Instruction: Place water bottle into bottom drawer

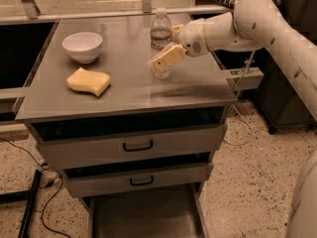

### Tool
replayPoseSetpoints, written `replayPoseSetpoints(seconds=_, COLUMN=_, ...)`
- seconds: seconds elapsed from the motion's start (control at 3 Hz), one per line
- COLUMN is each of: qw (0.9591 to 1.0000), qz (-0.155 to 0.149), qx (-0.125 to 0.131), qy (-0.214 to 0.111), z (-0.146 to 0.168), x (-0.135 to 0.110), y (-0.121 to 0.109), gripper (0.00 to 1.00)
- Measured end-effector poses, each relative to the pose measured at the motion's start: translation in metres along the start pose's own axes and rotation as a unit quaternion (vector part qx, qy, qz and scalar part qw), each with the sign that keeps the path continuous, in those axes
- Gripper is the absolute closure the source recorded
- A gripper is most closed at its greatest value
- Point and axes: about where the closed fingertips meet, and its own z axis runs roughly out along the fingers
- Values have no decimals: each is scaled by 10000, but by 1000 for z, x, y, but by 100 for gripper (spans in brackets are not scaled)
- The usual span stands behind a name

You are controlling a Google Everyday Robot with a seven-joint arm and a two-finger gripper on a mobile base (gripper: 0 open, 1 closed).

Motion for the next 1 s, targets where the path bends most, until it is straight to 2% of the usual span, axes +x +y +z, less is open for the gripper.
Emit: replayPoseSetpoints(seconds=1.0, qw=10000, qz=0, qx=-1, qy=0, z=0, x=0, y=0, gripper=88)
